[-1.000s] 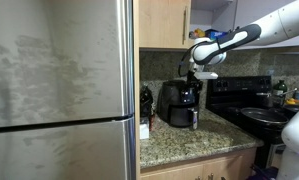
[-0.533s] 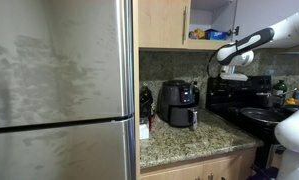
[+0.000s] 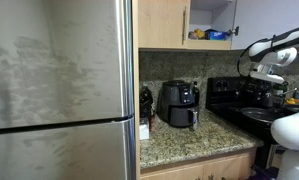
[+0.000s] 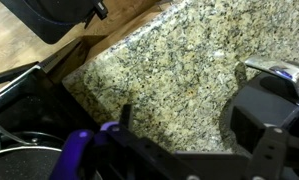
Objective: Close the open upper cabinet door
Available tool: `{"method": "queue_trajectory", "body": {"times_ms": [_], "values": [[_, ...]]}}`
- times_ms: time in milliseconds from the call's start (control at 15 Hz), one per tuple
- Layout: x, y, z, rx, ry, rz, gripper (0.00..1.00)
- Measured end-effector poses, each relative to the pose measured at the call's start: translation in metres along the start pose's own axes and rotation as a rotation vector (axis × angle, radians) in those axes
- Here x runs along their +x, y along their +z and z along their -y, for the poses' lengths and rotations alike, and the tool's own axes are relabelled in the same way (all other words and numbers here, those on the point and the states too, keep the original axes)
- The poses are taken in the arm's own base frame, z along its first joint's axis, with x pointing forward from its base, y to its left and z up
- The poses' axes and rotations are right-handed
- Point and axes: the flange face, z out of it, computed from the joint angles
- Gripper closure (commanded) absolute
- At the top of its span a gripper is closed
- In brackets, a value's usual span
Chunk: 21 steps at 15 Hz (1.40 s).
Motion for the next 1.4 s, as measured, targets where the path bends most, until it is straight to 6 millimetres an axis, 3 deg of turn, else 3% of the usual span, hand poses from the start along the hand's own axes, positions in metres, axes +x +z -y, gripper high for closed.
{"method": "queue_trajectory", "body": {"times_ms": [200, 400, 733, 1200, 1400], "values": [[-0.004, -0.001, 0.001, 0.000, 0.010, -0.007, 0.00], [0.007, 0.018, -0.015, -0.055, 0.132, 0.030, 0.00], [0.023, 0.053, -0.074, -0.136, 0.383, 0.109, 0.00], [0.017, 0.061, -0.184, -0.065, 0.720, 0.158, 0.00], [0.024, 0.057, -0.222, 0.008, 0.854, 0.159, 0.00]]}}
